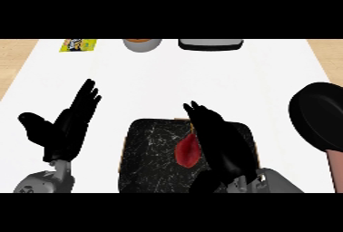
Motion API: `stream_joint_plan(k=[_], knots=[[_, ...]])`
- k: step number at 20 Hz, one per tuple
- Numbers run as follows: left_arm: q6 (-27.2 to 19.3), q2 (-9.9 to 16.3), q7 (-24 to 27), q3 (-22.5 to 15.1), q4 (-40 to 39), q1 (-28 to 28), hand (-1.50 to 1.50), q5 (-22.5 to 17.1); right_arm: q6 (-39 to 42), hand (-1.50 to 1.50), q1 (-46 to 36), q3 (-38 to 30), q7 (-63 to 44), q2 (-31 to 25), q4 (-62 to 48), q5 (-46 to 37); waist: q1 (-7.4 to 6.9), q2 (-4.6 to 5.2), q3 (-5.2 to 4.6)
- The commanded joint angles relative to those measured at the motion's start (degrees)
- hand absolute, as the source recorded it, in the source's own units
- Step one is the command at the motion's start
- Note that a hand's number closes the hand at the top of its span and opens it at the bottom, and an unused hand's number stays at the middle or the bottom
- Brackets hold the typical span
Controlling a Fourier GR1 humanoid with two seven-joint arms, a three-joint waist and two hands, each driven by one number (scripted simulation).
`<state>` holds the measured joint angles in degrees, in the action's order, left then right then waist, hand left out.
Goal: Pick the pear from the tray and place it in the pot
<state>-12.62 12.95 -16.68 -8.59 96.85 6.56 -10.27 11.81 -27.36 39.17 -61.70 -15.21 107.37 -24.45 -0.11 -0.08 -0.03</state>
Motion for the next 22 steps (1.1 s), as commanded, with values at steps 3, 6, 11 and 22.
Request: stream_joint_plan(k=[3, 6, 11, 22], knots=[[0.89, -1.07, -2.06, 1.45, -2.13, 3.41, 0.0, -0.01, 0.27, -1.5, 0.98, 2.4, -7.32, 7.91, -2.69, -6.97, 0.22, 0.02, 0.0], [1.27, -0.73, -1.49, 1.44, 1.46, 0.49, 0.0, 0.28, -0.11, -1.5, 2.05, 0.79, -3.57, 8.05, -8.45, -7.78, -0.18, 0.03, 0.02], [0.07, -2.15, -1.19, 1.02, -1.41, 2.11, 0.0, 2.29, 5.22, -1.5, -0.51, -1.25, -8.64, 9.4, -10.01, -8.46, 0.15, 0.02, -0.01], [1.13, -4.29, -0.23, 0.98, -0.81, 1.32, 0.0, 4.0, 6.52, -1.5, 0.17, -3.24, -0.12, 13.21, -22.21, -13.29, 0.03, 0.06, 0.02]])
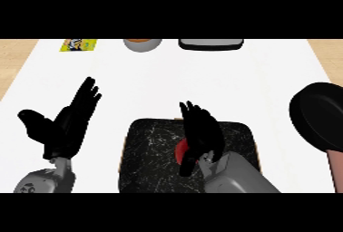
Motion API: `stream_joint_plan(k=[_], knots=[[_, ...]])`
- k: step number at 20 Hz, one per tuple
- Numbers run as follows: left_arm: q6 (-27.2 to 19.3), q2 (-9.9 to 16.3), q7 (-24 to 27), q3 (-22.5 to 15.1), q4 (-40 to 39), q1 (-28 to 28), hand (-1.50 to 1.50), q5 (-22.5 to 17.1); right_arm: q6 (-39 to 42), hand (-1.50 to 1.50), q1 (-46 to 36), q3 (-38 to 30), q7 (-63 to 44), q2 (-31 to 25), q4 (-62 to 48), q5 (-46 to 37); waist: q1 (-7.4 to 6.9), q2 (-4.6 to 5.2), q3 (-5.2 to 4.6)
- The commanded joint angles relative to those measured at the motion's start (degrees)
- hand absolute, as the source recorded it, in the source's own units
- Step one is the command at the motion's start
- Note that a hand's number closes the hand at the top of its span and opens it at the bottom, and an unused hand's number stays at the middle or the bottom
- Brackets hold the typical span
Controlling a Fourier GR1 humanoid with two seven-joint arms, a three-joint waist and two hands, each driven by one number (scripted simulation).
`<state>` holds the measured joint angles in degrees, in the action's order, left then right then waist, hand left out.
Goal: Pick the pear from the tray and place it in the pot
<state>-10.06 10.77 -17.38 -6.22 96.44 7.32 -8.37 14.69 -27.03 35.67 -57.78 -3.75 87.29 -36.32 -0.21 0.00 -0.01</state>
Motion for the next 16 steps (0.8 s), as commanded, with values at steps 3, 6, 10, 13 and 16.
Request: stream_joint_plan(k=[3, 6, 10, 13, 16], knots=[[0.67, -0.82, 1.32, 0.98, -2.93, 1.25, 0.0, 0.44, 4.1, -1.5, 0.71, 1.63, -6.13, 3.01, -4.12, -3.19, 0.09, 0.0, -0.01], [0.12, -1.75, 0.55, -0.21, -0.08, -0.45, 0.0, 1.3, 7.23, -1.5, 0.91, -1.33, -3.17, 0.63, -5.09, -2.1, 0.04, -0.04, 0.0], [-0.07, -2.03, -1.51, 0.03, 1.0, -0.48, 0.0, 2.6, 8.21, -1.5, 0.0, -5.34, 1.49, -0.16, -7.26, -2.57, 0.08, -0.02, 0.01], [2.48, -0.67, -1.05, 2.11, 3.77, -2.22, 0.0, 0.61, 4.38, -1.5, -1.01, -2.67, 0.02, 3.66, -12.57, -4.05, -0.26, -0.01, 0.01], [-0.5, -4.16, -2.58, -0.76, 1.75, -0.32, 0.0, 4.08, 4.67, 1.5, 3.91, -3.19, 8.28, 3.44, -8.64, -5.5, 0.12, -0.02, 0.02]])
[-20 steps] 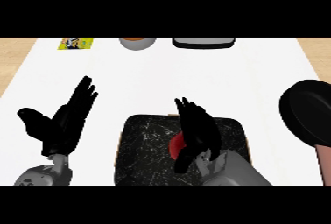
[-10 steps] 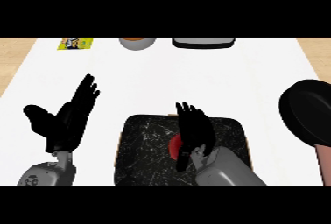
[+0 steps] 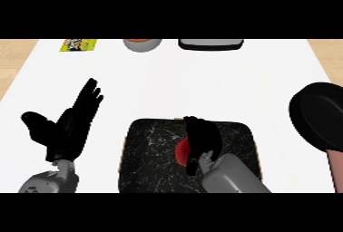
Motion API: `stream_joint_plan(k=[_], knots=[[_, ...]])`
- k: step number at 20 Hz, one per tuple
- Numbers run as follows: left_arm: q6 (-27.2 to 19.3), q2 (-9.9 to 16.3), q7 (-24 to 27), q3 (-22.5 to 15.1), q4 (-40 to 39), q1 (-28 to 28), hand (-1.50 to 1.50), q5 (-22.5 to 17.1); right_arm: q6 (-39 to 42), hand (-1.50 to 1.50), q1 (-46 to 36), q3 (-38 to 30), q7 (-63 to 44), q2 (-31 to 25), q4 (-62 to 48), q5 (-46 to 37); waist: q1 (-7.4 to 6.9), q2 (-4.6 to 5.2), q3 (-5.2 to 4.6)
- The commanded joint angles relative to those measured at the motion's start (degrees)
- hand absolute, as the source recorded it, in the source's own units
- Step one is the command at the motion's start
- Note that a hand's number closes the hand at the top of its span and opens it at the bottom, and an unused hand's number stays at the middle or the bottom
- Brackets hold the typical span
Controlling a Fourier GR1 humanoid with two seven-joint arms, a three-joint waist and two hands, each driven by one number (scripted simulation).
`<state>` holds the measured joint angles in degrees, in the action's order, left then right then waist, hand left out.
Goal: Pick the pear from the tray and place it in the pot
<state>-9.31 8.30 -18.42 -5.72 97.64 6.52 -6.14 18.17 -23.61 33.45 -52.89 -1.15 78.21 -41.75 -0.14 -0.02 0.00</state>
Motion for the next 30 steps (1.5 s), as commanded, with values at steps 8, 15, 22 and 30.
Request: stream_joint_plan(k=[8, 15, 22, 30], knots=[[2.43, -1.38, 1.53, 2.52, -1.59, -0.15, 0.0, 0.28, -6.5, 1.5, -3.04, 1.32, 7.3, 1.13, -3.91, -2.19, -0.12, 0.02, 0.0], [1.73, -0.64, -0.53, 3.51, -0.98, -0.01, 0.0, 1.08, -8.67, 1.5, 7.12, -6.76, 8.75, -12.57, 5.14, -2.1, 2.46, -0.45, 0.08], [0.3, 0.3, 0.45, 7.01, 0.45, -3.23, 0.0, 0.33, -13.77, 1.5, 19.48, -29.84, 10.12, -33.71, 8.7, 2.43, 7.47, -1.32, 0.02], [1.5, 0.55, -1.04, 5.61, 3.73, -4.02, 0.0, 0.14, -16.29, 1.5, 36.76, -51.16, 20.96, -45.83, 24.95, 13.17, 5.63, -1.21, -0.07]])
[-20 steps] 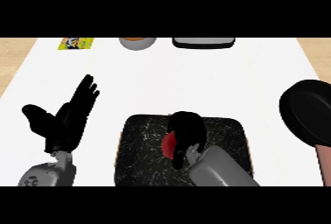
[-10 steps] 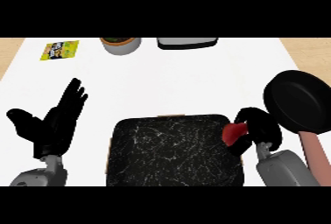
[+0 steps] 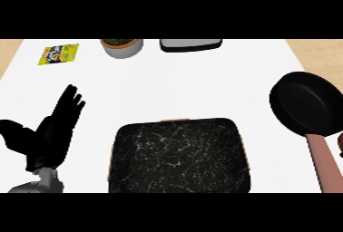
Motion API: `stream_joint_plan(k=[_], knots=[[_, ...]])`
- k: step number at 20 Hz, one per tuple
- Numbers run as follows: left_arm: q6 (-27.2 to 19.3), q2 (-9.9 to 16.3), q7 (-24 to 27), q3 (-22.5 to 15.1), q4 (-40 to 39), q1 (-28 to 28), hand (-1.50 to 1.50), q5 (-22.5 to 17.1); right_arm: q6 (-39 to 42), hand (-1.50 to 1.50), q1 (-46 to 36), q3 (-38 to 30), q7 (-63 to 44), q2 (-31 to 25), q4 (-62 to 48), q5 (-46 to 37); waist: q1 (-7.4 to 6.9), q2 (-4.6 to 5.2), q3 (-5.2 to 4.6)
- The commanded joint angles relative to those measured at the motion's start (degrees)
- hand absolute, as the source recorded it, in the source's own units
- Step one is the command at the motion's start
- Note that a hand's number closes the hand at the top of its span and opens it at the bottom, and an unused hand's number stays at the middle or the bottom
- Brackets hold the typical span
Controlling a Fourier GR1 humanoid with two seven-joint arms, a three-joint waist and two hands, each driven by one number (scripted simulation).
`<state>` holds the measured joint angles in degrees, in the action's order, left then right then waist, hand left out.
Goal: Pick the pear from the tray and place it in the pot
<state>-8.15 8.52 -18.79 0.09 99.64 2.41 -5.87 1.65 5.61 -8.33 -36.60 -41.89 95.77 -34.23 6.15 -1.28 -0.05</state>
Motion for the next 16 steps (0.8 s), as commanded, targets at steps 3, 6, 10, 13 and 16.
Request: stream_joint_plan(k=[3, 6, 10, 13, 16], knots=[[0.36, 0.13, -0.35, -1.51, 0.99, 0.19, 0.0, 1.37, 0.5, 1.5, 11.81, -17.34, 6.16, -5.79, 14.16, 8.74, -1.56, 0.24, -0.03], [-0.45, -1.91, 0.78, -2.02, 0.16, -0.05, 0.0, 1.07, 3.0, 1.5, 13.45, -24.09, 7.22, -7.6, 21.49, 11.22, -2.18, 0.31, -0.08], [2.07, -0.41, -1.32, -0.38, -2.29, 3.85, 0.0, -1.64, 7.85, 1.5, 11.67, -34.92, 10.26, -9.46, 25.4, 20.05, -2.76, 0.64, -0.07], [3.62, 0.04, 0.79, -1.2, -0.53, 1.19, 0.0, -1.16, 10.52, 1.5, 6.7, -38.0, 6.31, -10.1, 24.99, 24.61, -5.35, 1.0, -0.03], [2.77, -1.62, 1.68, -2.19, -2.96, 3.06, 0.0, 0.43, 13.14, 1.5, 3.77, -39.4, 6.59, -10.96, 22.6, 24.18, -5.92, 1.23, 0.02]])
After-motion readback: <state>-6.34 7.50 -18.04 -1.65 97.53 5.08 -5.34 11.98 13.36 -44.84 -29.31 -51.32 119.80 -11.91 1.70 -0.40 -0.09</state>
